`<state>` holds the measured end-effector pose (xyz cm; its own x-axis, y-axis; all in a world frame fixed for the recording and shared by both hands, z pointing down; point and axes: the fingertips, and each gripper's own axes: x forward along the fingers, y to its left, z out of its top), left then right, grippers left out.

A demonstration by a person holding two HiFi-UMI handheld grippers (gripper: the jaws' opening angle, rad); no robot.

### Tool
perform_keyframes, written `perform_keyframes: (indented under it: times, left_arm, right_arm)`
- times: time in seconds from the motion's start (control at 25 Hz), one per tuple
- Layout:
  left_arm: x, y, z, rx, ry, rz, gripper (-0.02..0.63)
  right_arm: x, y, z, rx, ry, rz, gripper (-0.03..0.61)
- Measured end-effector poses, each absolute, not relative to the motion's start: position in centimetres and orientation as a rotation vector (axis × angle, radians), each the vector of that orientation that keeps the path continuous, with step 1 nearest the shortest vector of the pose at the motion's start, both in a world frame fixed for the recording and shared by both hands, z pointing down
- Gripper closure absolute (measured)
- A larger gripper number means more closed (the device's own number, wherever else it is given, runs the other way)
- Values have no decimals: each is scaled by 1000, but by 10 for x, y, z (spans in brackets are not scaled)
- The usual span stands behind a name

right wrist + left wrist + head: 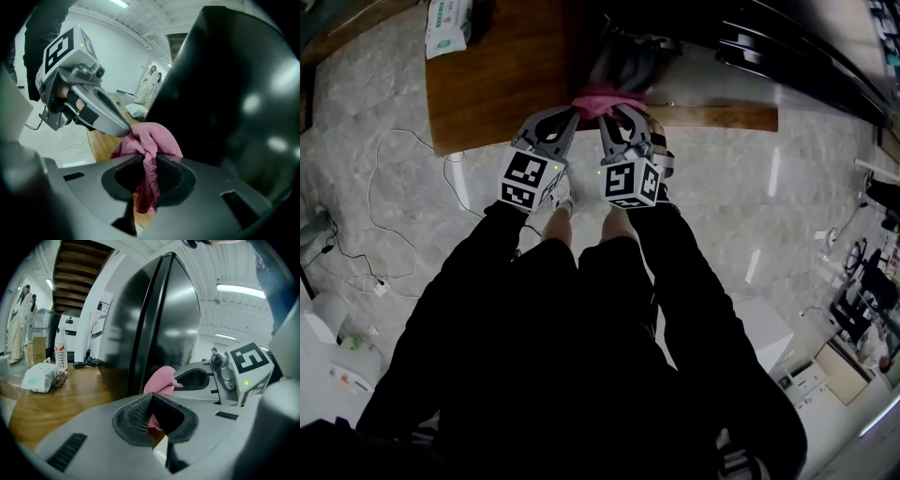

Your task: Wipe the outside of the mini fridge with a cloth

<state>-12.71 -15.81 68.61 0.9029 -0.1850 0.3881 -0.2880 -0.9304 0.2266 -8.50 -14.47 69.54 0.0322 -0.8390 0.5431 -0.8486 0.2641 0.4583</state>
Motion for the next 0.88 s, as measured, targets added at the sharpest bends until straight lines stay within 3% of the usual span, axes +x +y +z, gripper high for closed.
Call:
perform_keyframes:
  times: [0.6, 0.88]
  left_arm:
    - [-132, -161, 752, 2733, -396, 667, 607]
    - [-141, -141, 694, 2784, -331, 593, 607]
  right_arm:
    - [-83, -143, 786, 1457, -1761, 271, 511]
    - [-97, -130, 707, 1526, -1882, 226, 509]
